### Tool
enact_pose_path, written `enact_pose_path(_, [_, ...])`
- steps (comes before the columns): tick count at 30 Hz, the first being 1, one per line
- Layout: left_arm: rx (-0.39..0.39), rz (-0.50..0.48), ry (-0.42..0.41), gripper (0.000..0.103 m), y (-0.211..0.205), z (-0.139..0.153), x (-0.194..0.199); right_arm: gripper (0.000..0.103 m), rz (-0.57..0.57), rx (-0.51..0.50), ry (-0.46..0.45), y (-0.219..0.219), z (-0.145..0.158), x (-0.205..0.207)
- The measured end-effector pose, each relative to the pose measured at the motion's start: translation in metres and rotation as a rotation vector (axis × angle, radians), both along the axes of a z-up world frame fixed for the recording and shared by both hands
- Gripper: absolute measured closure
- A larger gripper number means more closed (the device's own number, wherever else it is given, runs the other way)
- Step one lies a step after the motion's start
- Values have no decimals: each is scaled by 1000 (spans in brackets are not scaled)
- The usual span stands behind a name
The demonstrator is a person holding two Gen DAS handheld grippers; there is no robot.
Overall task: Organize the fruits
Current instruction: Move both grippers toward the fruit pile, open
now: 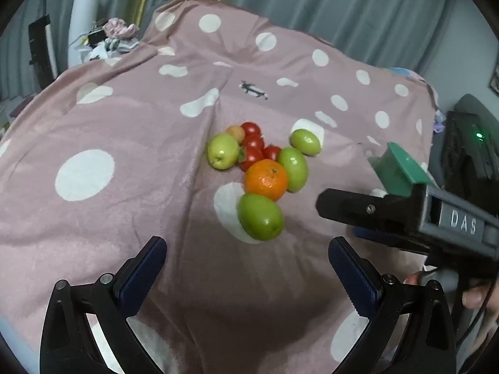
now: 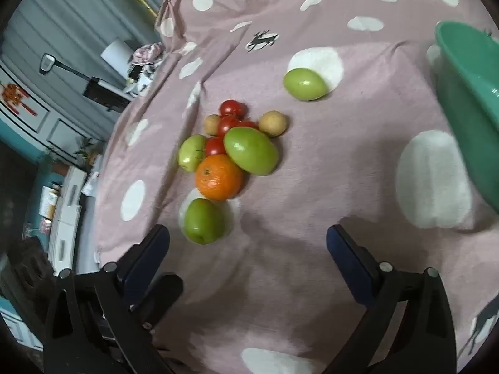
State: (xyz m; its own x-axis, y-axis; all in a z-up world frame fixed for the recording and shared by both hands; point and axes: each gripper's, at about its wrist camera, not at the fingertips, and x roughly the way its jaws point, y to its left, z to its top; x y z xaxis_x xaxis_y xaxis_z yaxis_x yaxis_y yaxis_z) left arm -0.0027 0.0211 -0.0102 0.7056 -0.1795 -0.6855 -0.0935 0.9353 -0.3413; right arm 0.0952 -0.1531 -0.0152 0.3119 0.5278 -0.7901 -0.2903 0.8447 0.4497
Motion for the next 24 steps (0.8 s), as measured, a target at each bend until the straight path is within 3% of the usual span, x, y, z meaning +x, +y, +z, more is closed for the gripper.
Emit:
enact_pose_path(5, [38, -31, -23, 1, -5, 1, 4, 9, 32, 84, 52, 8, -1, 3])
enact_pose_path(10, [4, -20, -26, 1, 0, 3, 5, 12, 43, 101, 80, 12, -1, 3])
enact_pose_path(12, [22, -19, -40, 5, -2, 7, 3, 12, 36, 84, 75, 13, 1, 7])
enact_pose_path(16, [128, -2, -53, 5, -11, 12, 4, 12, 19, -25, 50, 12, 4, 8])
enact_pose_path(24, [58, -40, 4, 5, -19, 8, 11, 11, 5, -156, -7, 0, 17, -3])
